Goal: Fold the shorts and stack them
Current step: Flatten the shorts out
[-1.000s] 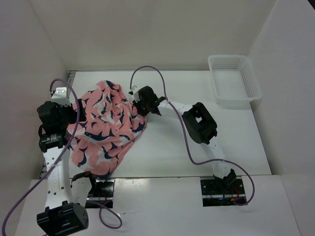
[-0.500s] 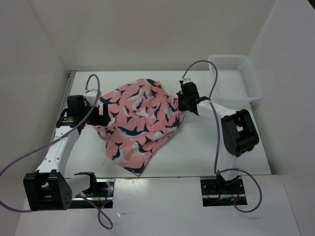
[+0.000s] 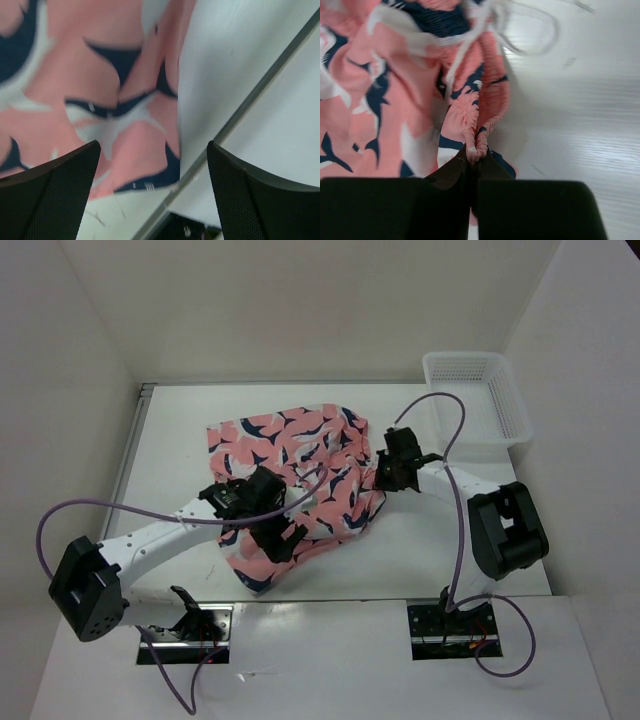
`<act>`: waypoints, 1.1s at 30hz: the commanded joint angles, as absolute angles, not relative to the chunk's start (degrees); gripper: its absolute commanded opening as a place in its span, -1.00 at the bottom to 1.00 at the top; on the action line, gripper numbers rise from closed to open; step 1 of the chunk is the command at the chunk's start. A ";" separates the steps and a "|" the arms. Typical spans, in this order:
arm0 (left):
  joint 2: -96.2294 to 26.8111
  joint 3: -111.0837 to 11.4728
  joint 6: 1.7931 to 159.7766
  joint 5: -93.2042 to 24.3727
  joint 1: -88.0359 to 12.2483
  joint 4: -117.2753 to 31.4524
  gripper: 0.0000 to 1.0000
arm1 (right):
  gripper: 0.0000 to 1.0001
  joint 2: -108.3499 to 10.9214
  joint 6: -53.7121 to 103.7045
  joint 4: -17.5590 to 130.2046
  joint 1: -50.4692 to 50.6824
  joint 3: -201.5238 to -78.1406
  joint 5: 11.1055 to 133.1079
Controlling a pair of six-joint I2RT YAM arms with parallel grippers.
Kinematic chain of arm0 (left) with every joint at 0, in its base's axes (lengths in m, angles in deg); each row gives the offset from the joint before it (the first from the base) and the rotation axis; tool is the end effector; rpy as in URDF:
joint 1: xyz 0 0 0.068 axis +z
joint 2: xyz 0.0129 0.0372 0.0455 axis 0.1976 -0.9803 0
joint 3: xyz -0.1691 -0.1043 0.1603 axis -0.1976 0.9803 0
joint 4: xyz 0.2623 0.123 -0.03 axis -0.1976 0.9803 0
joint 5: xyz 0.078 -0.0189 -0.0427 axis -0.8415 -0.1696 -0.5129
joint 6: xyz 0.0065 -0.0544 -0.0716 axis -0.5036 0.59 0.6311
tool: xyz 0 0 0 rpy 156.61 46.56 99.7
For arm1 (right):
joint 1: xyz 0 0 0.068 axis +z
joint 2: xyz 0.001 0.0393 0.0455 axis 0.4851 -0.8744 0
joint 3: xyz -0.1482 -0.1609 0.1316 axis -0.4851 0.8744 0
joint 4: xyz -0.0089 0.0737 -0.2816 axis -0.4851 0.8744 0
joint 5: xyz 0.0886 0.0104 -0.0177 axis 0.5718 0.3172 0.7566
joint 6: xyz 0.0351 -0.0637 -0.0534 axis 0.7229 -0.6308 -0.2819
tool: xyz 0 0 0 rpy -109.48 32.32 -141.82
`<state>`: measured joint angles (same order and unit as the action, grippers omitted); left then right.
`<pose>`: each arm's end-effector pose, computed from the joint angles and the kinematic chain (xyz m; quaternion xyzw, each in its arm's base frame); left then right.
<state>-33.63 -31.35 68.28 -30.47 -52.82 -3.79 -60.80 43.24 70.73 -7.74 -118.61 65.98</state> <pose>0.2252 -0.2215 0.1801 0.3726 0.8797 -0.1917 0.2247 0.3516 0.1392 0.1080 0.0272 0.9499 0.1339 0.2810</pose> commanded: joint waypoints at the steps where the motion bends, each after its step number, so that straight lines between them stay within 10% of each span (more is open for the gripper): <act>1: -30.68 -28.44 69.21 -32.22 -53.66 4.53 0.87 | -1.00 -56.06 43.24 71.02 -12.40 -117.02 64.64; 14: -36.56 -24.76 69.21 -35.01 -62.63 3.50 1.00 | -0.96 -53.50 41.65 70.49 -12.94 -114.12 67.27; 17: -37.09 -19.57 69.21 -41.52 -63.25 0.59 0.95 | -0.27 -52.89 40.25 70.49 -12.94 -113.60 67.28; 19: -37.09 -18.07 69.21 -41.53 -63.25 -0.73 0.82 | 0.34 -51.49 37.44 70.49 -12.94 -113.59 67.28; 22: -37.61 -16.06 69.21 -39.43 -63.78 -2.14 0.42 | 0.57 -49.20 32.25 72.42 -12.94 -114.20 65.18; 33: -37.00 -14.37 69.21 -39.51 -63.78 -5.65 -0.82 | 0.54 -53.85 31.89 71.46 -12.94 -114.21 64.38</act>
